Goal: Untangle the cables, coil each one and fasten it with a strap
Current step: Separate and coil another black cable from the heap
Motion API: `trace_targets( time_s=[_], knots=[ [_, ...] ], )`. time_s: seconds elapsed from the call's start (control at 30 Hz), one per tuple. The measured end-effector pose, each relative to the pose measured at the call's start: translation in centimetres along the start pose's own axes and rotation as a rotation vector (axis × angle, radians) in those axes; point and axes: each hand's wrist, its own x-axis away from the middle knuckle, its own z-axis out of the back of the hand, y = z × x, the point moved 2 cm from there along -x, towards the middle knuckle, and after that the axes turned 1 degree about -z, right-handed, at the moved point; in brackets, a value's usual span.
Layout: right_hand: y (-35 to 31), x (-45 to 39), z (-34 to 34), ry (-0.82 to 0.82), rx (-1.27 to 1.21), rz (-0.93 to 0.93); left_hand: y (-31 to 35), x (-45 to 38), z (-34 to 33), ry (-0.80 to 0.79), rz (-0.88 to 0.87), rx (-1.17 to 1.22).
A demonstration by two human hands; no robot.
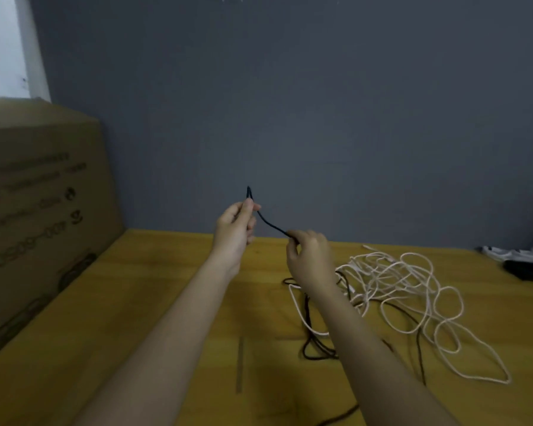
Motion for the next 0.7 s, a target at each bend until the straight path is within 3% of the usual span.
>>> trace_targets(
  time_s=[0.17,0.3,0.43,0.6,0.7],
  knots=[
    [-0.2,-1.6,-4.2,0.163,0.129,0.174,-4.0,-4.0,1.0,0.066,-0.017,-0.044],
    [1.2,-2.2,-6.8,0.13,0.215,0.305,-7.1,-6.6,2.4,0.05,-0.038,-0.117],
    [1.8,-2.1,-8.2,0.061,0.127,0.394,-9.3,-7.6,3.1,-0.03,-0.091,-0.27],
    [2.0,-2.2,-7.9,0.104,-0.035,0.461,-11.8,-7.1,3.9,-0.2,-0.108,-0.429],
    [1.6,-2.6,-7.2,0.171,-0.069,0.458,-12.0,-6.7,3.3,-0.296,-0.067,-0.379]
  ],
)
